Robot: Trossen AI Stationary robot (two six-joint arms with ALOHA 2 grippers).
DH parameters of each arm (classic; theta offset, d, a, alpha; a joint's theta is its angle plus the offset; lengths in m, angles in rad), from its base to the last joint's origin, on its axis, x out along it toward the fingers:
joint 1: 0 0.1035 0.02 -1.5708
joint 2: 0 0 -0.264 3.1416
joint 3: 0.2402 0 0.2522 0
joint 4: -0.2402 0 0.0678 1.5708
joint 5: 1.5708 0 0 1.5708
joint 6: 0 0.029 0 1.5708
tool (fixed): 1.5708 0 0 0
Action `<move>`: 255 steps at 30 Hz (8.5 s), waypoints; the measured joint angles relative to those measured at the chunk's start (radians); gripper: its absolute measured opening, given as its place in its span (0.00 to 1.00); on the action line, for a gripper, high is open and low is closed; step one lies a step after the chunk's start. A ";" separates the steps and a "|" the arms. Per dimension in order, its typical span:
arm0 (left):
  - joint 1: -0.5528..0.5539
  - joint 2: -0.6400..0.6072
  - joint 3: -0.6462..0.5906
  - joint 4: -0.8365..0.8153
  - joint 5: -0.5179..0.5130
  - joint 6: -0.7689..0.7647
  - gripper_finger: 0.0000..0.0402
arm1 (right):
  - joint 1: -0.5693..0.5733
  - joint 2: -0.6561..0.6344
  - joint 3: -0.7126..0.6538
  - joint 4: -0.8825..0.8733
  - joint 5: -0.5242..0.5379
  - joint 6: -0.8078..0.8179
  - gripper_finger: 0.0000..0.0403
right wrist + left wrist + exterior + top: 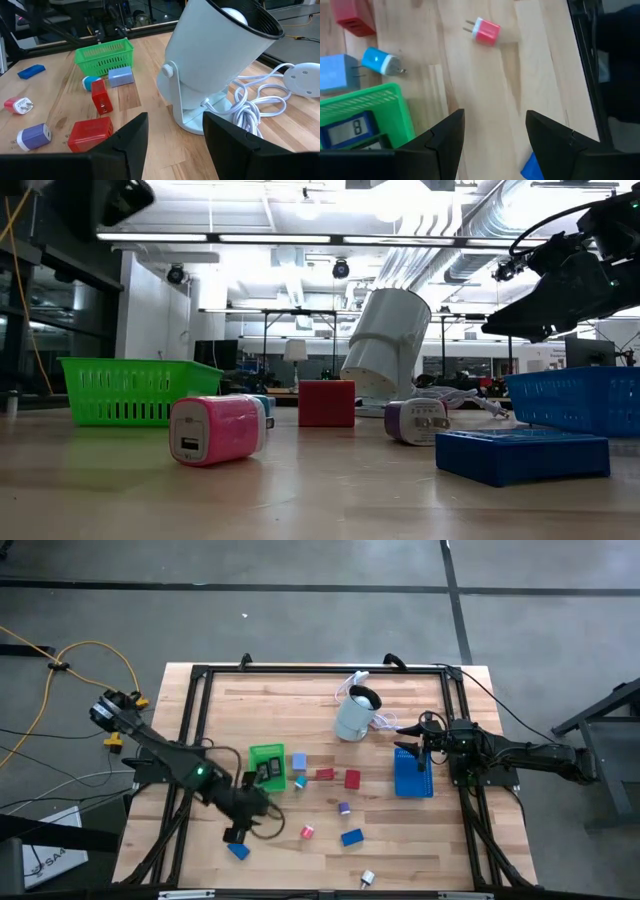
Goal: Pick & Place Office items
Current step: Put the left blue digital timer into the green bin
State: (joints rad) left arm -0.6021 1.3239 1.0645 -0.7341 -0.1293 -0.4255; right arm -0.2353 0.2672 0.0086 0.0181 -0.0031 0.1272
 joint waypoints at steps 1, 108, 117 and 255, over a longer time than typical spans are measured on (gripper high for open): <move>-0.024 0.007 0.000 -0.002 -0.026 -0.014 0.51 | 0.000 0.000 0.000 0.000 0.000 0.000 0.44; -0.367 0.414 -0.008 -0.048 0.003 -0.094 0.51 | 0.000 0.000 0.000 0.000 0.000 0.000 0.44; -0.367 0.414 -0.007 -0.049 0.020 -0.095 0.37 | 0.000 0.000 0.000 0.000 0.000 0.000 0.44; 0.396 0.155 -0.235 0.063 0.117 0.006 0.44 | 0.000 0.000 0.000 0.000 0.000 0.000 0.44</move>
State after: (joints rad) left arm -0.2058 1.4788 0.8291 -0.6716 -0.0128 -0.4194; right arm -0.2352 0.2672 0.0083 0.0181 -0.0031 0.1272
